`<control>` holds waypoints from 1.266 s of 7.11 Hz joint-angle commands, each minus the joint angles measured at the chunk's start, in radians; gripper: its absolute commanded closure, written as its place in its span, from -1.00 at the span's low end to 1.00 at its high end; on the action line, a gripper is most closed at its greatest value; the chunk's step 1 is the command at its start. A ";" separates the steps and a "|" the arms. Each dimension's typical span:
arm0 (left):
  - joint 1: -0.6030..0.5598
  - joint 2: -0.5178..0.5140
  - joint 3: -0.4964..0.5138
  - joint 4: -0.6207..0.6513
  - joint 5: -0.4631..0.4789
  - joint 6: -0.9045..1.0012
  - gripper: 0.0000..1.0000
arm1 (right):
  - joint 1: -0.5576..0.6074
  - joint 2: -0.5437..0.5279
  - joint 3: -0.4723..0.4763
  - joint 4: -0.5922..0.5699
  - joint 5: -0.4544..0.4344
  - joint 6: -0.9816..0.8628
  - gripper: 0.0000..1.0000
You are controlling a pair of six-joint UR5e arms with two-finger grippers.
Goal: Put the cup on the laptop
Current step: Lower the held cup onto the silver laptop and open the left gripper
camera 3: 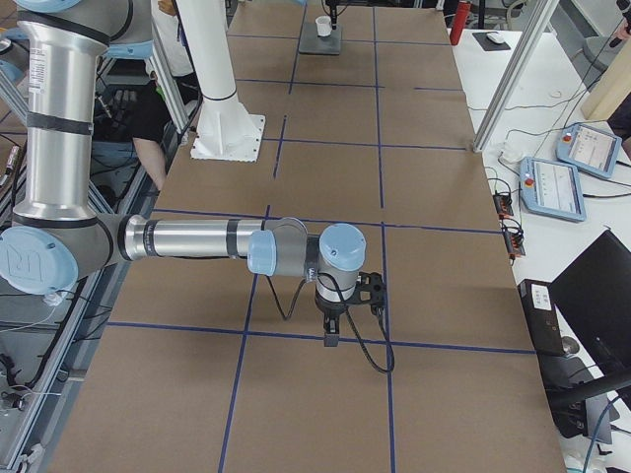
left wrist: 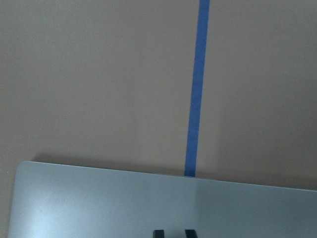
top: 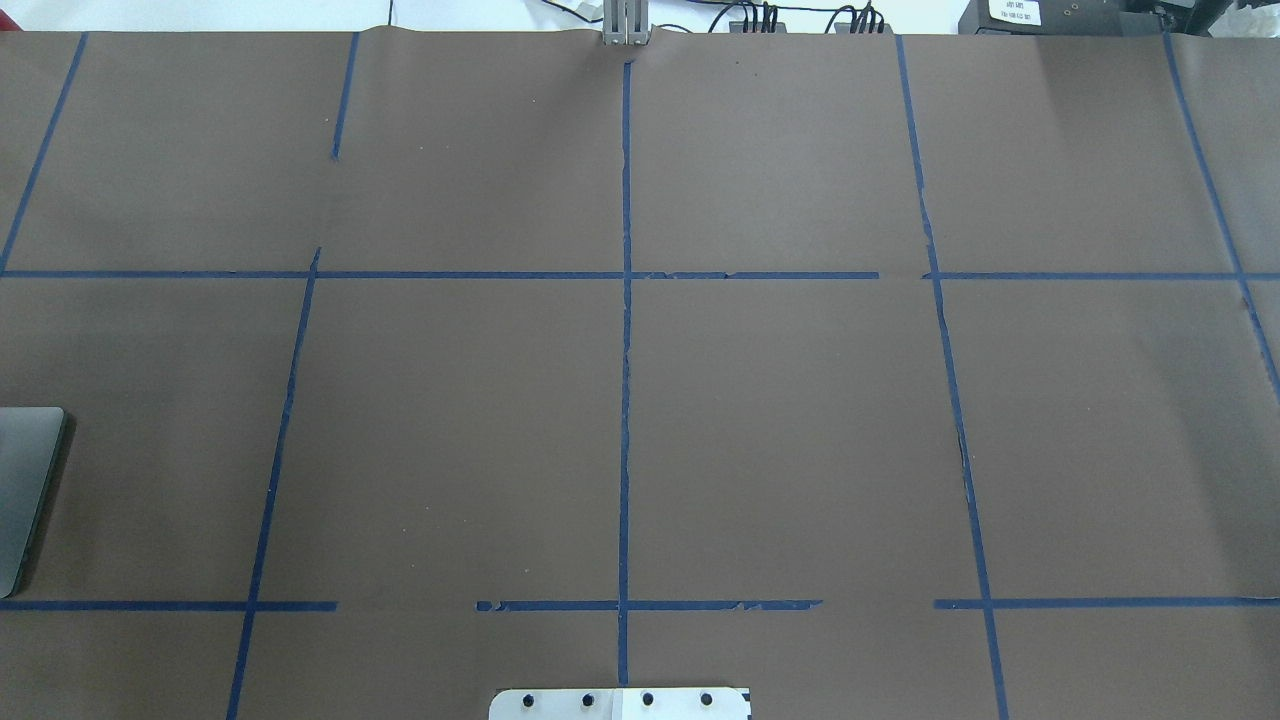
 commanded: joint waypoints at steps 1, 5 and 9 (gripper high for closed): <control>0.004 -0.002 0.013 -0.002 -0.044 0.001 1.00 | 0.000 0.000 0.000 0.000 -0.001 0.000 -1.00; 0.004 -0.004 0.015 0.000 -0.061 0.013 -0.99 | 0.000 0.000 0.000 0.001 0.000 0.000 -1.00; -0.152 0.018 -0.164 0.131 -0.066 0.229 -1.00 | 0.000 0.000 0.000 0.001 0.000 0.000 -1.00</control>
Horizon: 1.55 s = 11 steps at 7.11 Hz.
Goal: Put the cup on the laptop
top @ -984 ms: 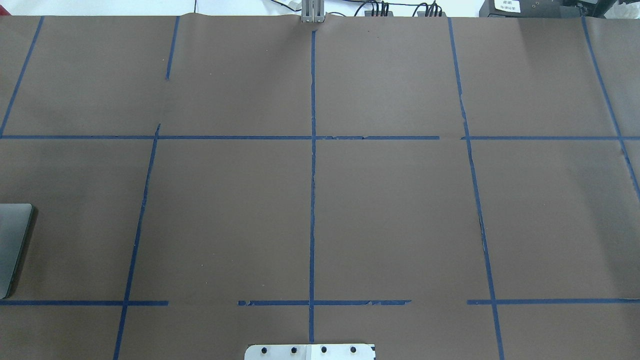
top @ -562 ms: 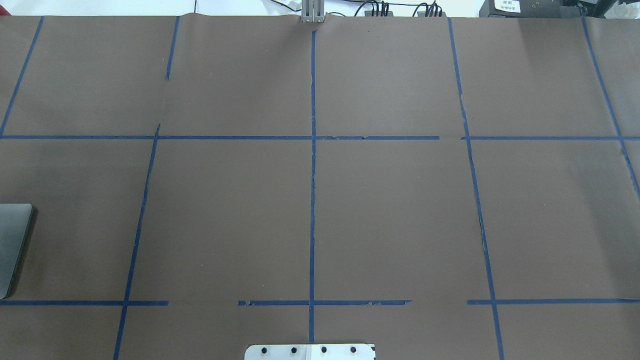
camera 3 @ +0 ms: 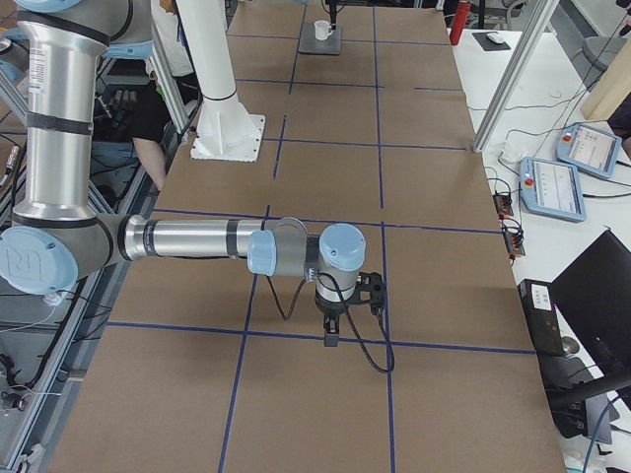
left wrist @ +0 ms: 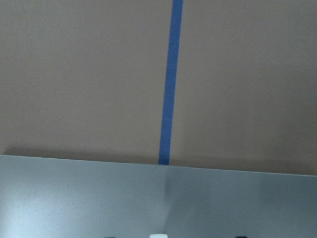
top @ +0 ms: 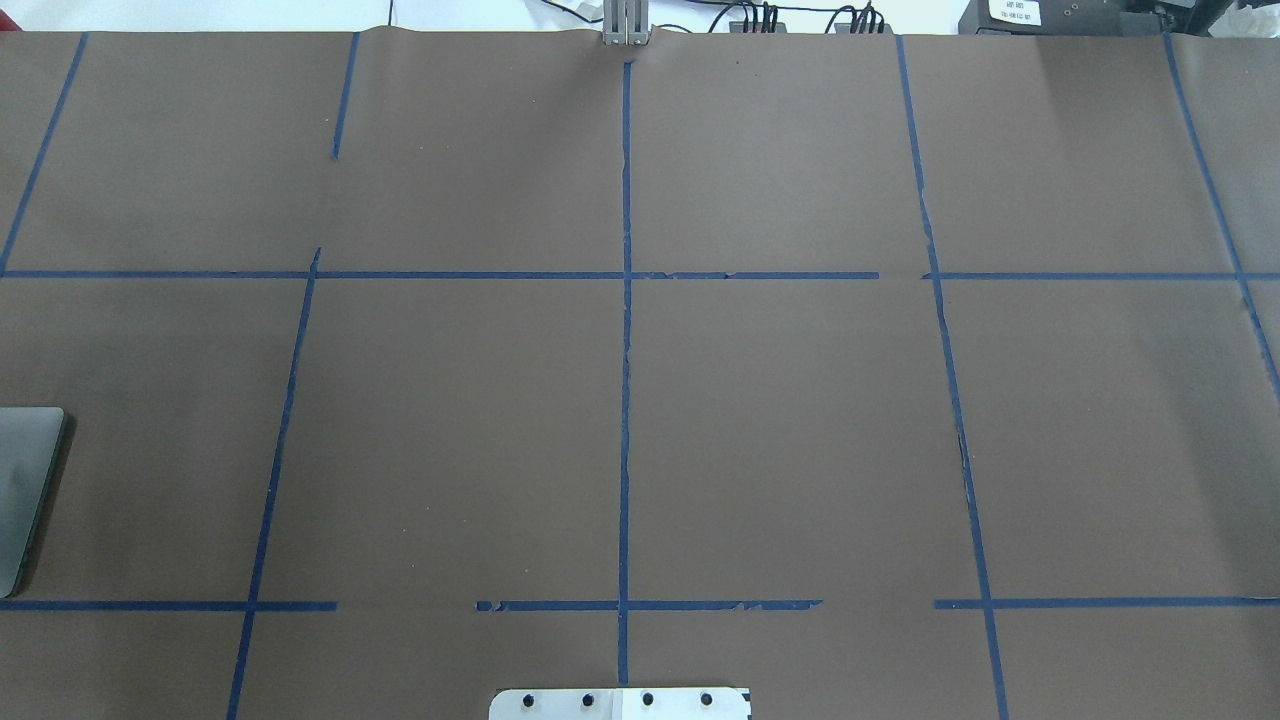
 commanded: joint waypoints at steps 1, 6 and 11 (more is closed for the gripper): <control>-0.242 -0.007 -0.131 0.261 0.002 0.312 -1.00 | 0.000 0.000 0.000 0.001 0.000 0.000 -1.00; -0.421 -0.075 -0.247 0.670 -0.063 0.607 -1.00 | 0.000 0.000 0.000 -0.001 0.000 0.000 -1.00; -0.413 -0.075 -0.255 0.654 -0.070 0.610 -1.00 | 0.000 0.000 0.000 -0.001 0.000 0.000 -1.00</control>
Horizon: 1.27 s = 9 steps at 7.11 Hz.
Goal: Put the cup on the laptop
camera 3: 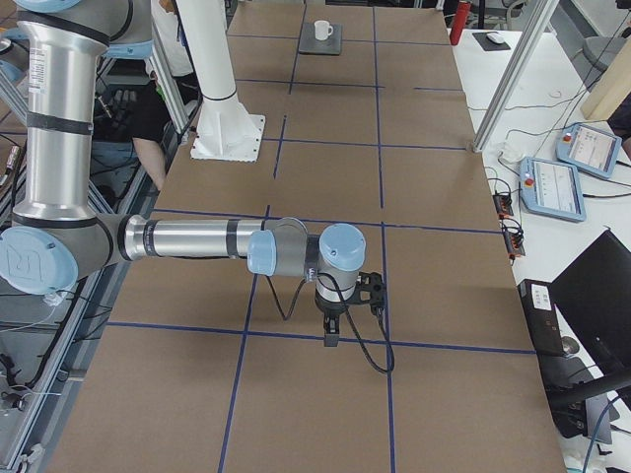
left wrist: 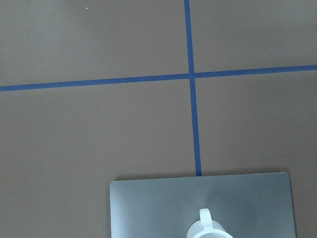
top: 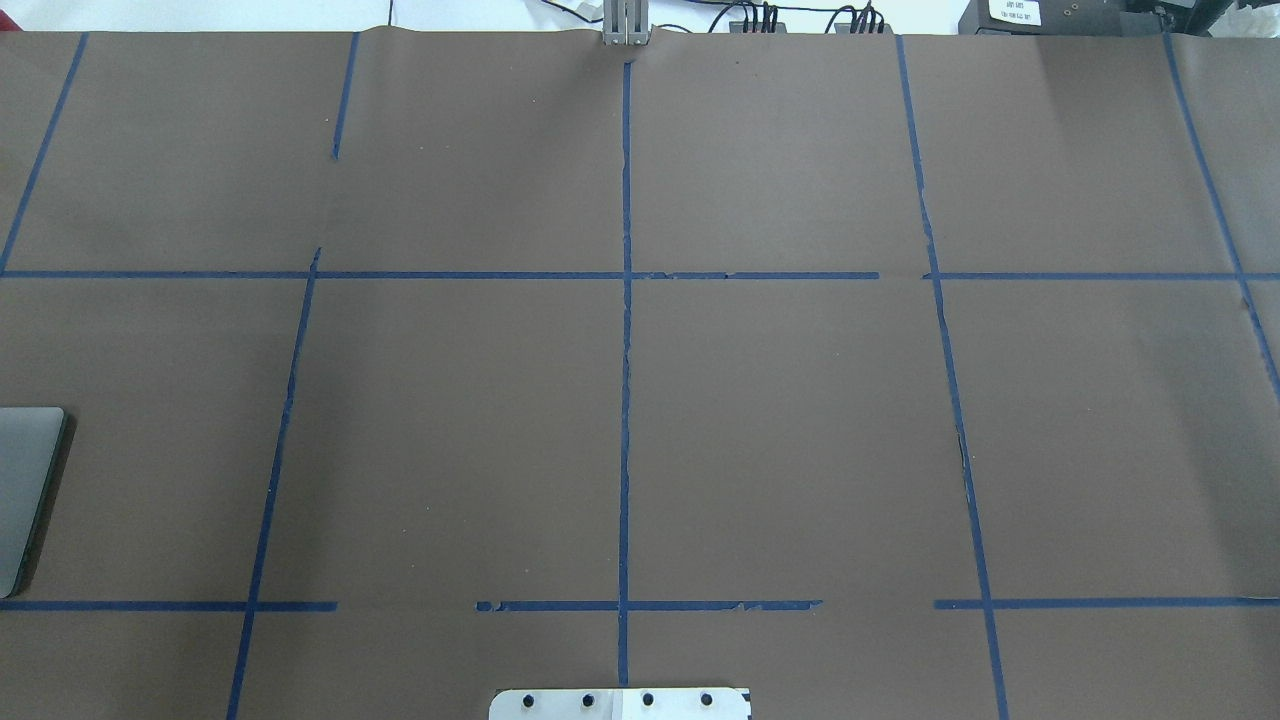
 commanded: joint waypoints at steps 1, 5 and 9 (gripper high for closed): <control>0.002 -0.011 0.008 -0.034 -0.020 0.001 -1.00 | 0.000 0.000 0.000 -0.001 0.000 0.000 -1.00; 0.003 -0.013 -0.003 -0.028 -0.033 0.001 -1.00 | 0.000 0.000 0.000 0.001 0.000 0.000 -1.00; 0.004 -0.013 -0.006 -0.030 -0.033 0.001 -1.00 | 0.000 0.000 0.000 -0.001 0.000 0.000 -1.00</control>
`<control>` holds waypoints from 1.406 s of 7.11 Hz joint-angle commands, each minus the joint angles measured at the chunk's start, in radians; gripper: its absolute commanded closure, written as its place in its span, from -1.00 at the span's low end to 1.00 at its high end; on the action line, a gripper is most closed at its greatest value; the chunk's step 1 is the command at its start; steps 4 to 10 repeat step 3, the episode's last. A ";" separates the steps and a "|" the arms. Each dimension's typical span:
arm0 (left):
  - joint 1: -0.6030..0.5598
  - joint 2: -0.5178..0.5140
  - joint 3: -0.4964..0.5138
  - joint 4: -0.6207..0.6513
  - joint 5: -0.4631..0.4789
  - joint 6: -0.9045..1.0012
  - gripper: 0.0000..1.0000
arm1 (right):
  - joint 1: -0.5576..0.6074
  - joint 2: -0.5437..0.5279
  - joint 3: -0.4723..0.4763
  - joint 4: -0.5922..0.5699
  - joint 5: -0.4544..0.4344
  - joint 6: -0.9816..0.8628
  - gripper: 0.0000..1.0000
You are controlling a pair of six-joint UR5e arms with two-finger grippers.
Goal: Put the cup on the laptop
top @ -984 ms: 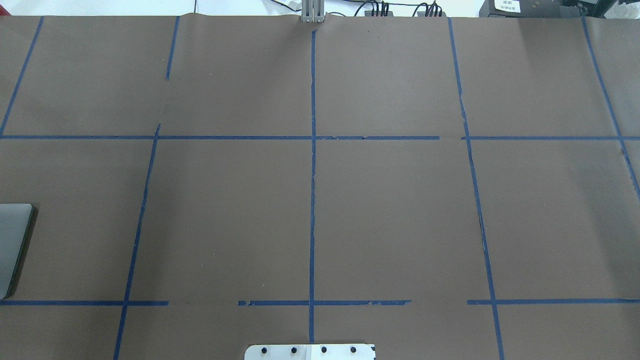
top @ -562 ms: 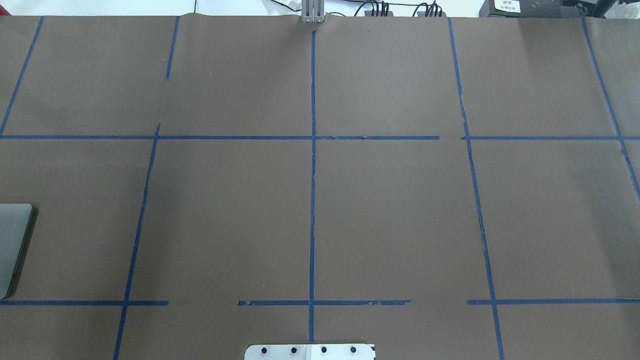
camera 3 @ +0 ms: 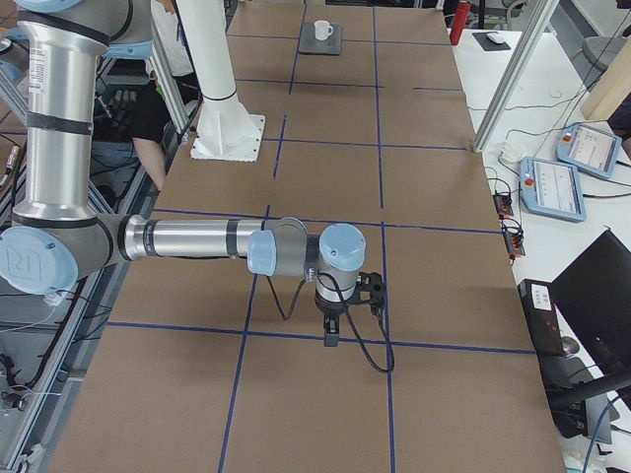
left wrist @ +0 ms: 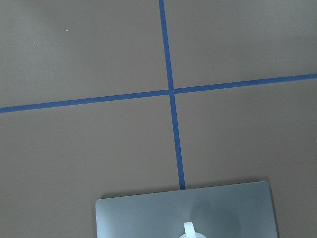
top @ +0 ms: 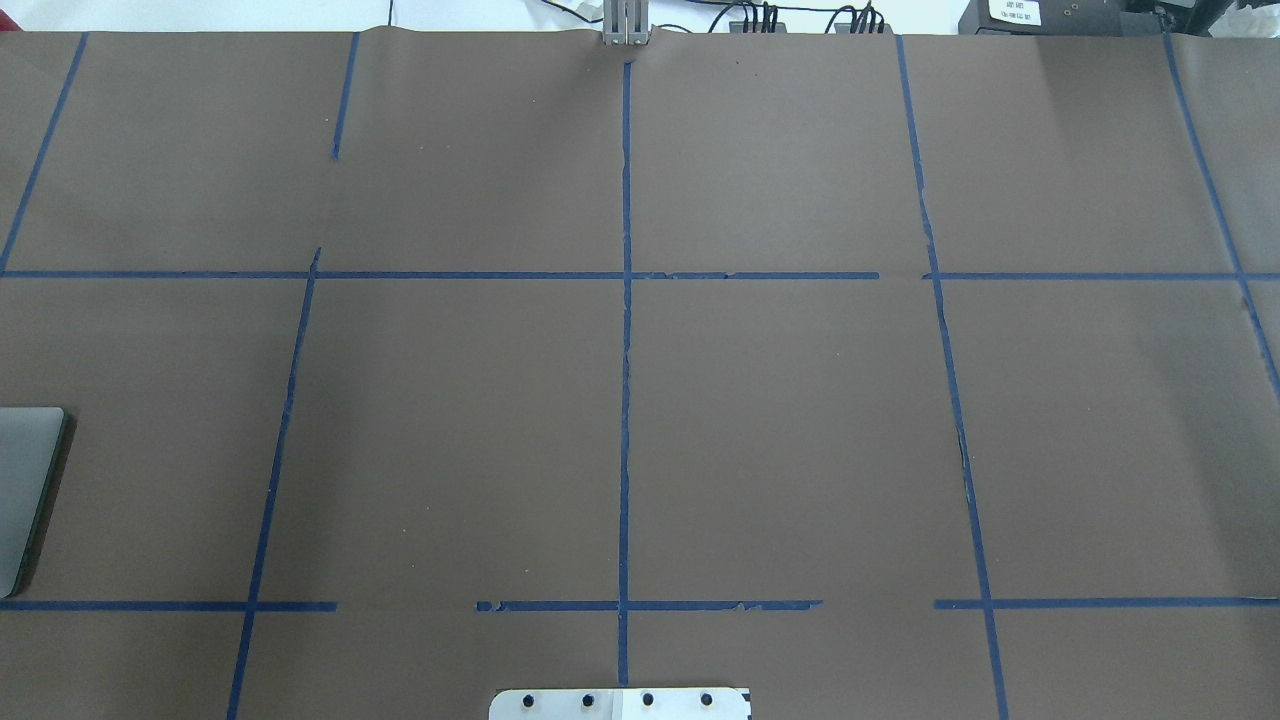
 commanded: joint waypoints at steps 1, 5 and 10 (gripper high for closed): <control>0.000 0.000 0.000 0.000 0.000 0.000 -1.00 | 0.000 0.000 0.000 0.001 0.000 0.000 -1.00; 0.001 -0.003 0.000 0.001 0.000 0.000 -1.00 | 0.000 0.000 0.000 0.000 0.000 0.000 -1.00; 0.001 -0.003 0.000 0.001 0.000 0.000 -1.00 | 0.000 0.000 0.000 0.000 0.000 0.000 -1.00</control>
